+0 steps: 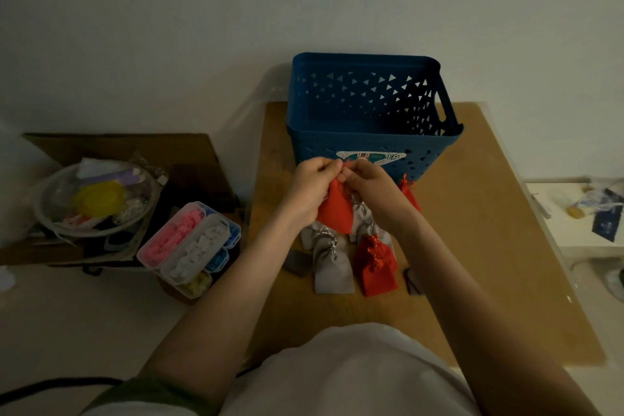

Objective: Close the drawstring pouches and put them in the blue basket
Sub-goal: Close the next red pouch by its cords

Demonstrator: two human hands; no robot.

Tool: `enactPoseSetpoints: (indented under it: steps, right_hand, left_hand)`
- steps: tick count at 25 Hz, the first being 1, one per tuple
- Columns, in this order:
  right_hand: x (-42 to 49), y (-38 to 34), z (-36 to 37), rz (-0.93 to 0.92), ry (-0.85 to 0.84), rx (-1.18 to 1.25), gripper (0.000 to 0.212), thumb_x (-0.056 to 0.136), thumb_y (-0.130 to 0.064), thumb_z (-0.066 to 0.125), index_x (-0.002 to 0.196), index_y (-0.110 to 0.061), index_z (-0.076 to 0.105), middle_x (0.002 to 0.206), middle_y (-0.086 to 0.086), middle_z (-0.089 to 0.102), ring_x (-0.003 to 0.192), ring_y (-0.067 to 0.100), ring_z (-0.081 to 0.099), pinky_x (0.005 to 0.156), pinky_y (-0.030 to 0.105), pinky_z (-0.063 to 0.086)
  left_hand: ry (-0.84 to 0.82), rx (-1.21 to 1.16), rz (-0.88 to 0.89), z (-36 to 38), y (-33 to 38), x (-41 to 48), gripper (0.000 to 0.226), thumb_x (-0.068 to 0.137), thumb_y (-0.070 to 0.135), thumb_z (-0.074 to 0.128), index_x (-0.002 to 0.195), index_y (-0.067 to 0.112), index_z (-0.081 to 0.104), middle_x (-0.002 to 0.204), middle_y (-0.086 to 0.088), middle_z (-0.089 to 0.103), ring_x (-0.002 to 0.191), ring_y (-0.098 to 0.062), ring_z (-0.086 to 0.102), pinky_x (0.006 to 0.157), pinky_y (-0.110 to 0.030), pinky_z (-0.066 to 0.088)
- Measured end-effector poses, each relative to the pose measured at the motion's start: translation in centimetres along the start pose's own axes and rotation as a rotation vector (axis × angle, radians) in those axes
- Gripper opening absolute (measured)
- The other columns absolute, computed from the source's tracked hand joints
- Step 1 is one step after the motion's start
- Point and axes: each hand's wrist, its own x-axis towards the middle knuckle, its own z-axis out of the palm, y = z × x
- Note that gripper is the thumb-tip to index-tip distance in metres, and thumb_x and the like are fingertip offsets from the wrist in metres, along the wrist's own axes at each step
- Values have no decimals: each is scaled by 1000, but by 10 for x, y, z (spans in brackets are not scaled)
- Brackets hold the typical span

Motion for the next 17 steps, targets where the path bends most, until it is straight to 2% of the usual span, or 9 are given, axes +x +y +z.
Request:
enactPoseSetpoints:
  steps: [3, 6, 10, 12, 14, 15, 17]
  right_hand:
    - [1, -2, -2, 20, 2, 36, 24, 100, -10, 46, 78, -10, 57, 60, 3, 51, 46, 3, 42, 49, 15, 34]
    - [1, -1, -2, 13, 33, 56, 21, 99, -13, 48, 81, -8, 58, 61, 2, 54, 47, 2, 44, 51, 16, 35]
    - [0, 2, 8, -73, 98, 87, 14, 99, -13, 50, 85, -9, 54, 70, 4, 57, 61, 7, 52, 59, 19, 42]
    - [3, 6, 10, -105, 136, 33, 13, 98, -16, 51, 89, -8, 55, 76, 7, 59, 70, 16, 55, 67, 31, 46]
    - [5, 9, 10, -131, 137, -15, 17, 98, -21, 51, 91, -6, 56, 80, 8, 59, 73, 20, 54, 69, 39, 45]
    - [5, 9, 10, -139, 118, -10, 19, 99, -22, 50, 93, -5, 55, 79, 7, 57, 71, 18, 53, 68, 37, 44]
    - [3, 6, 8, -134, 38, 42, 21, 101, -20, 45, 91, -4, 53, 72, 2, 51, 63, 10, 48, 61, 27, 41]
  left_hand:
    - [69, -14, 56, 2, -4, 1, 24, 95, 18, 56, 71, 15, 62, 61, 3, 59, 57, -12, 56, 64, -31, 48]
    - [123, 63, 115, 1, -4, -1, 27, 93, 25, 58, 67, 20, 61, 71, -1, 63, 72, -18, 61, 76, -39, 51]
    - [200, 110, 190, 5, -1, -4, 17, 93, 27, 58, 86, 17, 69, 80, 3, 66, 79, -11, 62, 75, -30, 50]
    - [215, 101, 210, 7, 0, -5, 18, 94, 27, 57, 92, 15, 70, 83, 4, 67, 78, -7, 61, 71, -23, 48]
    - [244, 123, 240, 9, 0, -6, 18, 93, 26, 57, 93, 14, 70, 85, 4, 68, 81, -8, 62, 73, -24, 48]
    - [254, 145, 269, 9, -1, -5, 18, 93, 27, 57, 93, 15, 70, 86, 3, 68, 83, -10, 63, 75, -27, 50]
    - [251, 207, 322, 6, -2, -5, 18, 92, 29, 58, 93, 16, 71, 88, 3, 69, 86, -12, 64, 80, -33, 52]
